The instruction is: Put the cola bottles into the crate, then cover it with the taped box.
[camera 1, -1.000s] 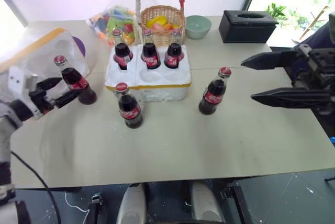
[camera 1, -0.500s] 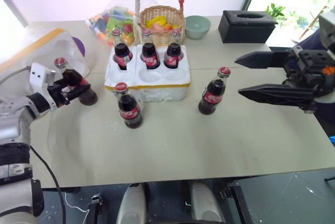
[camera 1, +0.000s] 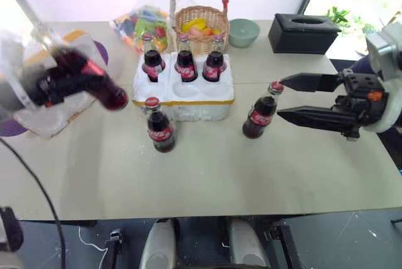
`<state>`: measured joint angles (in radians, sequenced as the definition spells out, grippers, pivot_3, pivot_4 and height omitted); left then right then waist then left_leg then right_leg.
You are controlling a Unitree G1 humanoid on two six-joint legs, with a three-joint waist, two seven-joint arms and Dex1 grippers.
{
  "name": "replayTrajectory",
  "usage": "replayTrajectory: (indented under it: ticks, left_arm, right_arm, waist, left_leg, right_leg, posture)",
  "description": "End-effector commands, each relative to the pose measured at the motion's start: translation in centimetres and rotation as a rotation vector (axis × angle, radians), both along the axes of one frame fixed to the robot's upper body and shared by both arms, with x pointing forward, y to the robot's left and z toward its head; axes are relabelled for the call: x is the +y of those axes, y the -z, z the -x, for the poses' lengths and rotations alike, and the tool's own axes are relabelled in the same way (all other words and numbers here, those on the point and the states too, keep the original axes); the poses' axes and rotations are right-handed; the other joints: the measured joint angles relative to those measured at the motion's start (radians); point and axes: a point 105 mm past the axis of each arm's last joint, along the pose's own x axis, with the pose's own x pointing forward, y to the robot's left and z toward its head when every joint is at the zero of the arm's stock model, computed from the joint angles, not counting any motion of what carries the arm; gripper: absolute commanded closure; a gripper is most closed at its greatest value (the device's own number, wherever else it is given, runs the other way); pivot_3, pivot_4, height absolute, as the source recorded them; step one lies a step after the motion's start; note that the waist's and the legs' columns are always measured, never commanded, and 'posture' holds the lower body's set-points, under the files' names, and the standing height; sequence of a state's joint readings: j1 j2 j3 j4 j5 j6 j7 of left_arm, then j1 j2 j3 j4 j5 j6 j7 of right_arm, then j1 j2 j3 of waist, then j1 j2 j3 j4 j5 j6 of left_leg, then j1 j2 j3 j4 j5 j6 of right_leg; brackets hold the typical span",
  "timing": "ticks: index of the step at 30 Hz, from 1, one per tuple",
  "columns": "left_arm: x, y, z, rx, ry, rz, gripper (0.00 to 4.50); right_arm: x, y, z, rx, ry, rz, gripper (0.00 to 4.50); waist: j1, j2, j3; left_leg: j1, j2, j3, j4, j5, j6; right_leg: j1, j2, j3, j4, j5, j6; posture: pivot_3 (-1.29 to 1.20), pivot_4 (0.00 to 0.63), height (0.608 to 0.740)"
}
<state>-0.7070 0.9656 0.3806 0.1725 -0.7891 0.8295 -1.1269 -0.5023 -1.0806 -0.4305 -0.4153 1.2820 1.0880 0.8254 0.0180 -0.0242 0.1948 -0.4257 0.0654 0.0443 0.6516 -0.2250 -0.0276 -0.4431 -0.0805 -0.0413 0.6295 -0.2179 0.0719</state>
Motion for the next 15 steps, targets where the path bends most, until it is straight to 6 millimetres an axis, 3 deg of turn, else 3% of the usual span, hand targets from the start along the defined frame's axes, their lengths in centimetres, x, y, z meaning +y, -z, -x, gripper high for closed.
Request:
replayTrajectory:
  ticks: [1,3,7,10,15]
  left_arm:
    - [-1.6,-2.9,-1.5,-0.103,0.019,0.048,1.28]
    - [-2.4,-2.7,-3.0,-0.112,0.019,0.031,1.28]
    - [-4.2,-0.1,-5.8,-0.075,0.036,-0.06,1.28]
    - [-4.5,1.6,-6.6,-0.054,0.053,-0.106,1.28]
    - [-3.5,1.4,-6.3,-0.065,0.059,-0.12,1.28]
  right_arm:
    - [0.0,-1.1,0.4,-0.08,0.019,-0.012,0.0]
    - [-0.1,-1.0,0.3,-0.085,0.038,-0.014,0.0]
    - [-0.4,-0.7,0.0,-0.087,0.087,-0.023,0.0]
    - [-0.6,-0.3,-0.1,-0.087,0.123,-0.019,0.0]
    - [-1.2,0.2,-0.4,-0.08,0.183,-0.031,0.0]
  waist:
    - [-0.001,0.0,0.0]
    - [-0.005,0.0,0.0]
    - [-0.008,0.0,0.0]
    - [-0.01,-0.001,0.0]
    - [-0.005,-0.001,0.0]
  left_leg:
    - [0.0,0.0,0.0,0.0,0.0,0.0]
    - [0.0,0.0,0.0,0.001,0.0,0.0]
    - [0.001,0.0,0.0,0.0,0.0,0.0]
    - [0.0,0.0,0.0,-0.001,0.0,0.0]
    - [-0.001,0.0,0.0,-0.001,0.0,0.0]
  right_leg:
    - [0.0,0.0,0.0,0.0,0.001,0.001]
    - [0.001,0.0,0.0,0.0,0.001,0.002]
    - [0.0,0.001,0.0,0.001,0.002,0.003]
    - [-0.001,0.002,0.0,0.001,0.002,0.003]
    - [-0.001,0.002,0.0,0.0,0.002,0.003]
  posture:
    - [0.0,0.15,0.74]
    - [0.0,0.15,0.74]
    - [0.0,0.15,0.74]
    - [0.0,0.15,0.74]
    - [0.0,0.15,0.74]
